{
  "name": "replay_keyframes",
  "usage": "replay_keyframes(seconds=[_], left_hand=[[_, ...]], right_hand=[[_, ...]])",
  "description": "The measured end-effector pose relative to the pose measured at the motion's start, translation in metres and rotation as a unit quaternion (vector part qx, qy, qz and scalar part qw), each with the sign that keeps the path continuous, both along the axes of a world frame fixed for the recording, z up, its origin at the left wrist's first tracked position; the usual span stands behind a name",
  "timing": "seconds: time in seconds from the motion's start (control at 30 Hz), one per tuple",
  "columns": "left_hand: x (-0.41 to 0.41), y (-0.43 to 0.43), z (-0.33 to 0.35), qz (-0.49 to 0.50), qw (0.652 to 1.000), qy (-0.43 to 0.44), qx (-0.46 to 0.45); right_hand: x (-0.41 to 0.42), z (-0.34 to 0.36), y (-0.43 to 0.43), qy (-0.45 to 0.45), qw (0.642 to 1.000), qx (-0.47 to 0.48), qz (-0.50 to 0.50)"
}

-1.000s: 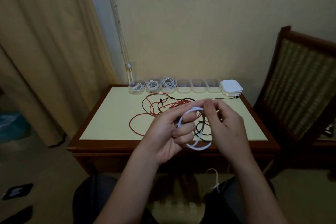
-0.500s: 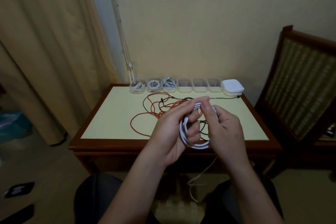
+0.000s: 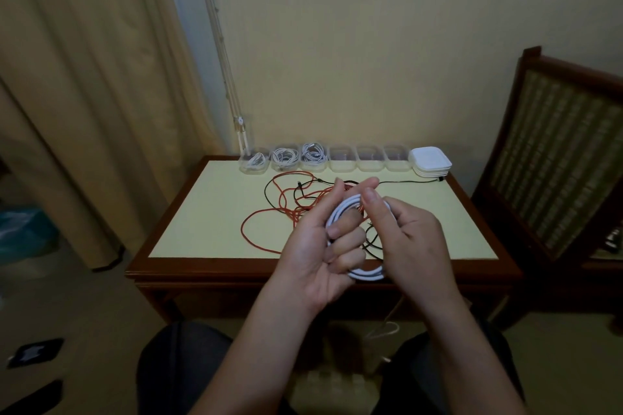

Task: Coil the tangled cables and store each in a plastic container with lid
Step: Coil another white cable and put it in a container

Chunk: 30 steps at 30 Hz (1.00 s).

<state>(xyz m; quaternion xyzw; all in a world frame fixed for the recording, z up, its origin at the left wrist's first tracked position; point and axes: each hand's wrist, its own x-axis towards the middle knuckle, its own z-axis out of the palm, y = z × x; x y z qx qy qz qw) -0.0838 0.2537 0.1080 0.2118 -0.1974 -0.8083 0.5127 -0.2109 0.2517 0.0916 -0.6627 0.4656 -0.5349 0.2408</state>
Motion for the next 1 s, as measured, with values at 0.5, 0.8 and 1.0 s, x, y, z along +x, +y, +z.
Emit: replay_keyframes(seconds=[0.5, 0.8, 1.0], left_hand=[[0.048, -0.020, 0.000, 0.142, 0.975, 0.160, 0.062], [0.086, -0.023, 0.002, 0.300, 0.923, 0.230, 0.074], [0.070, -0.026, -0.002, 0.376, 0.926, 0.006, 0.034]], right_hand=[[-0.039, 0.001, -0.020, 0.026, 0.995, 0.100, 0.015], [-0.064, -0.022, -0.030, 0.150, 0.986, 0.055, -0.053], [-0.046, -0.023, -0.028, 0.230, 0.972, -0.008, -0.044]])
